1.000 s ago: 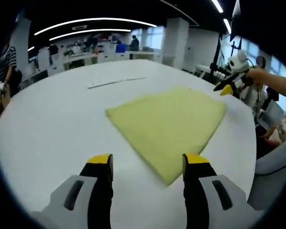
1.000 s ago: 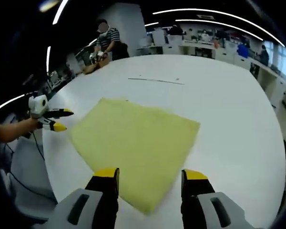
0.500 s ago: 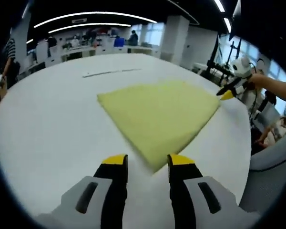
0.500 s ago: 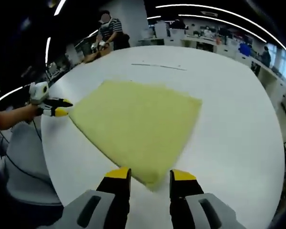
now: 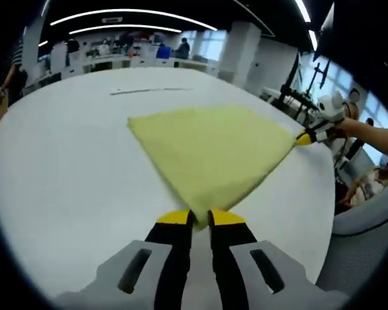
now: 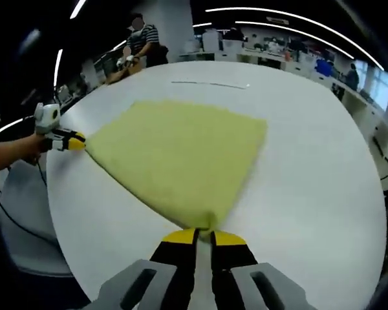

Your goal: Fold the garment on the visible template until the final outline fits inside the template.

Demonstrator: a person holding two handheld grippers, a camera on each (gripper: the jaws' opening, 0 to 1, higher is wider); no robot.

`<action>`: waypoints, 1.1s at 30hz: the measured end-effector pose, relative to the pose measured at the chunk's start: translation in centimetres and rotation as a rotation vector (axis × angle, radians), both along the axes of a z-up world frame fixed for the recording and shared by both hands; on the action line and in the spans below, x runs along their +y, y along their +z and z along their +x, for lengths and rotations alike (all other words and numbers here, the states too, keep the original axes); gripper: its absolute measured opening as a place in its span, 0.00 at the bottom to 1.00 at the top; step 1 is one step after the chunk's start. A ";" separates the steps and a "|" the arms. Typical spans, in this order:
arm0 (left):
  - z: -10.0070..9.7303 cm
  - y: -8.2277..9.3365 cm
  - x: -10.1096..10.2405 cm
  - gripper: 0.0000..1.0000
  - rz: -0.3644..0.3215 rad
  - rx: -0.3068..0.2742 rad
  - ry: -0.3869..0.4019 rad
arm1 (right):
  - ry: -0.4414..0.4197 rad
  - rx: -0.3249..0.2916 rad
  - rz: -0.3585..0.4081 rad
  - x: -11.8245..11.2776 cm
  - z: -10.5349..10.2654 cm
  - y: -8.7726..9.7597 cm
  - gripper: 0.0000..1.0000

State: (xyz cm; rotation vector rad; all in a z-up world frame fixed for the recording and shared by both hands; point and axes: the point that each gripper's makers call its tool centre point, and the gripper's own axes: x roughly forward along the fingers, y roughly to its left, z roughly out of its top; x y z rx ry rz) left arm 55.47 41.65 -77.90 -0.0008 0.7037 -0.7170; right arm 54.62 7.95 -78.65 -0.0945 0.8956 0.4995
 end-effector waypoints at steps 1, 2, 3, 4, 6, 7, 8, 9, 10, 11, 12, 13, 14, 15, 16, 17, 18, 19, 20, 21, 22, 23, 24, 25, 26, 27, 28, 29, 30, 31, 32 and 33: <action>0.0 0.0 0.0 0.06 -0.001 0.000 -0.002 | -0.007 0.000 0.004 0.0 0.0 0.0 0.01; 0.0 -0.1 0.0 0.05 -0.002 0.002 -0.004 | -0.010 0.002 0.006 -0.1 0.0 -0.1 0.01; 0.0 -0.1 0.0 0.04 -0.001 0.003 -0.005 | -0.015 0.005 0.014 0.0 -0.1 -0.2 0.00; 0.0 -0.1 0.0 0.04 0.002 0.004 -0.005 | -0.017 0.007 0.017 0.0 -0.1 -0.2 0.00; 0.0 -0.1 0.0 0.02 0.004 0.005 -0.015 | -0.019 0.001 0.013 -0.1 0.0 -0.2 0.00; 0.0 -0.1 0.0 0.02 0.006 0.006 -0.016 | -0.019 -0.006 0.008 -0.1 0.0 -0.1 0.00; 0.0 -0.1 0.0 0.01 0.009 0.005 -0.020 | -0.014 -0.013 0.003 -0.1 0.0 0.0 0.00; 0.0 -0.1 0.0 0.01 0.010 0.005 -0.020 | -0.007 -0.016 -0.002 -0.1 0.0 0.1 0.00; 0.0 -0.1 -0.1 0.00 0.007 0.007 -0.018 | 0.002 -0.019 -0.008 -0.1 -0.1 0.1 0.00; 0.0 -0.1 -0.1 0.00 0.007 0.008 -0.017 | 0.005 -0.020 -0.011 -0.1 -0.1 0.1 0.00; 0.0 -0.1 -0.1 0.00 0.006 0.007 -0.017 | 0.011 -0.021 -0.015 -0.2 -0.1 0.1 0.00; -0.1 -0.1 -0.1 0.00 0.005 0.008 -0.017 | 0.019 -0.023 -0.021 -0.3 -0.2 0.2 0.00; 0.0 0.0 -0.1 0.00 0.003 0.008 -0.016 | 0.023 -0.028 -0.026 -0.3 -0.2 0.3 0.00; 0.0 0.0 0.0 0.00 0.000 0.008 -0.014 | 0.040 -0.038 -0.040 -0.5 -0.2 0.5 0.00; 0.0 0.1 0.0 0.00 0.000 0.008 -0.013 | 0.046 -0.040 -0.048 -0.6 -0.1 0.6 0.00; 0.0 0.1 0.0 0.00 -0.001 0.008 -0.012 | 0.057 -0.047 -0.061 -0.8 -0.1 0.7 0.00; 0.0 0.1 0.0 0.00 -0.001 0.009 -0.012 | 0.071 -0.052 -0.072 -0.9 0.0 0.8 0.00; 0.0 0.2 0.0 0.00 -0.001 0.010 -0.013 | 0.081 -0.058 -0.079 -1.0 0.0 1.0 0.00; 0.0 0.2 0.0 0.00 -0.001 0.011 -0.013 | 0.102 -0.067 -0.083 -0.9 0.1 1.2 0.00; 0.0 0.3 0.0 0.00 0.000 0.013 -0.013 | 0.112 -0.071 -0.088 -0.9 0.1 1.3 0.00; 0.0 0.3 0.0 0.00 -0.001 0.014 -0.012 | 0.129 -0.076 -0.106 -1.1 0.2 1.4 0.00; 0.0 0.3 0.0 0.00 -0.002 0.018 -0.011 | 0.145 -0.078 -0.114 -1.1 0.2 1.4 0.00; 0.0 0.3 0.0 0.00 -0.002 0.022 -0.010 | 0.164 -0.080 -0.122 -1.0 0.1 1.5 0.00; -0.1 0.2 0.1 0.00 -0.001 0.028 -0.008 | 0.168 -0.080 -0.125 -1.0 0.1 1.5 0.00; -0.1 0.2 0.1 0.00 -0.001 0.034 -0.004 | 0.193 -0.075 -0.138 -0.9 -0.1 1.3 0.00; -0.1 0.1 0.0 0.00 -0.001 0.036 -0.003 | 0.205 -0.072 -0.147 -0.9 -0.3 1.2 0.00; -0.2 0.1 0.0 0.00 -0.001 0.040 0.002 | 0.216 -0.073 -0.154 -0.8 -0.4 1.1 0.00; -0.2 0.0 0.0 0.00 -0.001 0.044 0.005 | 0.241 -0.069 -0.167 -0.8 -0.6 0.8 0.00; -0.2 0.0 0.0 0.00 0.000 0.047 0.009 | 0.253 -0.063 -0.177 -0.8 -0.8 0.6 0.00; -0.2 0.0 0.1 0.00 0.003 0.044 0.012 | 0.261 -0.062 -0.184 -0.8 -0.9 0.5 0.00; -0.2 0.0 0.1 0.00 0.009 0.038 0.014 | 0.268 -0.061 -0.187 -0.8 -1.0 0.3 0.00; -0.3 -0.1 0.2 0.00 0.012 0.038 0.015 | 0.267 -0.056 -0.184 -0.8 -1.1 0.3 0.00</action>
